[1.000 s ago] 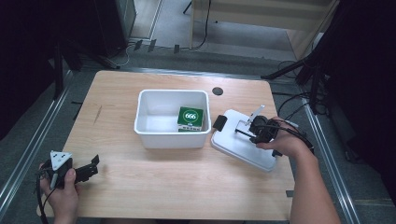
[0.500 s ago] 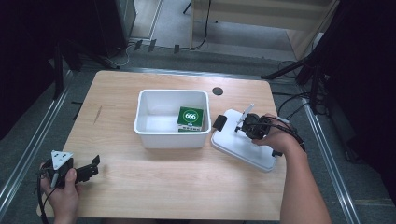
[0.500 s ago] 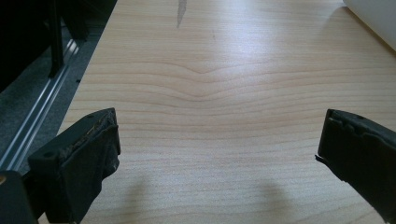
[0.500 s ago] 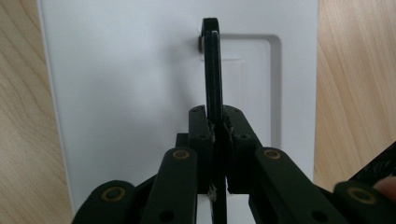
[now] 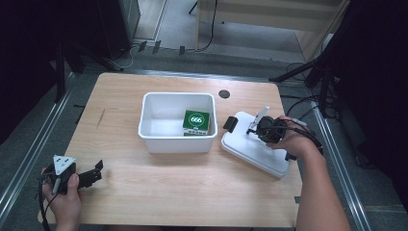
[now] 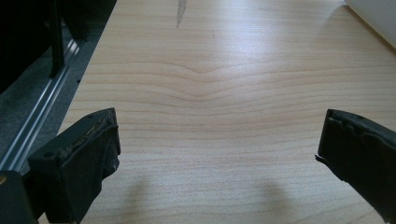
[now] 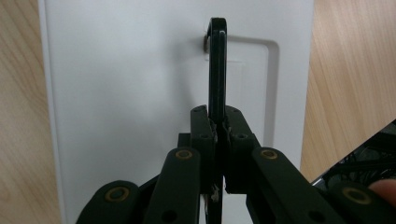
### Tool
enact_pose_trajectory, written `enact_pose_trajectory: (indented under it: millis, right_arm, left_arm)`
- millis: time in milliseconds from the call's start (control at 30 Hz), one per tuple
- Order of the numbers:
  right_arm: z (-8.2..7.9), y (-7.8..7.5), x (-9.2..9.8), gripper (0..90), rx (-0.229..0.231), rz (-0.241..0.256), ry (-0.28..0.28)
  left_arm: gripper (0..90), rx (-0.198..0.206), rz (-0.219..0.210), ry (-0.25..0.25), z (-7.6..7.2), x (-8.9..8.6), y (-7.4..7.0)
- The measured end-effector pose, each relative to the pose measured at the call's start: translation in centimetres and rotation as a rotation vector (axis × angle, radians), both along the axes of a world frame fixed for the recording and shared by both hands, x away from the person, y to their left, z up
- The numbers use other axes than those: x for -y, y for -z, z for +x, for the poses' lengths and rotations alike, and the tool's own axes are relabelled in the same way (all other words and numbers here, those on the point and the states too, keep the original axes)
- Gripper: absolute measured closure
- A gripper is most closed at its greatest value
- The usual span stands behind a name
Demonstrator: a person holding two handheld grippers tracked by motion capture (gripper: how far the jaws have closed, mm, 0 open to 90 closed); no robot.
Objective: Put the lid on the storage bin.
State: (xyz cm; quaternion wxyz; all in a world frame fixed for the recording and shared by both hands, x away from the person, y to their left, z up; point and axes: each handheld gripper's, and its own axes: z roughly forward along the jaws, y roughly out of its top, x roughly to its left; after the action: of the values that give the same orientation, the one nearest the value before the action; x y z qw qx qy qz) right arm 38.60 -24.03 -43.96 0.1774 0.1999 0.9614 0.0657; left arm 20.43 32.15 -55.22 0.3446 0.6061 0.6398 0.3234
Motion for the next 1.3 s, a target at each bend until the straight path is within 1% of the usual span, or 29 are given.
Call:
enact_pose_trajectory:
  millis: [67, 100, 300, 400, 500, 667, 767, 933, 1300]
  right_arm:
    - [-0.1, -0.4, 0.2, 85.1, -0.002, 0.000, -0.007]
    - [-0.2, -0.7, 0.3, 85.1, 0.003, -0.004, -0.011]
    - [-0.5, -2.9, 0.9, 85.1, 0.033, 0.011, -0.021]
    - [-0.7, -4.1, 1.0, 85.1, 0.049, 0.003, -0.032]
    - [-0.8, -5.0, 1.1, 85.1, 0.063, 0.005, -0.044]
    - [-1.0, -6.3, 1.2, 85.1, 0.081, 0.017, -0.046]
    - [-0.9, -6.8, 1.1, 85.1, 0.079, 0.023, -0.053]
    - [-0.7, -7.7, 0.5, 85.1, 0.080, 0.028, -0.060]
    - [-0.3, -9.8, -1.5, 85.2, 0.111, 0.030, -0.100]
  left_arm:
    - [0.0, 0.002, 0.000, 0.000, 0.0, 0.0, 0.0]
    - [0.0, 0.002, 0.001, 0.000, 0.0, 0.0, 0.0]
    - [0.0, 0.002, 0.002, 0.000, 0.0, 0.0, 0.0]
    - [0.0, 0.002, 0.002, -0.001, 0.0, 0.0, 0.0]
    - [0.0, 0.002, 0.002, -0.001, 0.0, 0.0, 0.0]
    - [0.0, 0.002, 0.002, -0.001, 0.0, 0.0, 0.0]
    - [0.0, 0.001, 0.002, 0.000, 0.0, 0.0, 0.0]
    - [0.0, 0.002, 0.002, 0.000, 0.0, 0.0, 0.0]
    - [0.0, 0.002, 0.000, 0.000, 0.0, 0.0, 0.0]
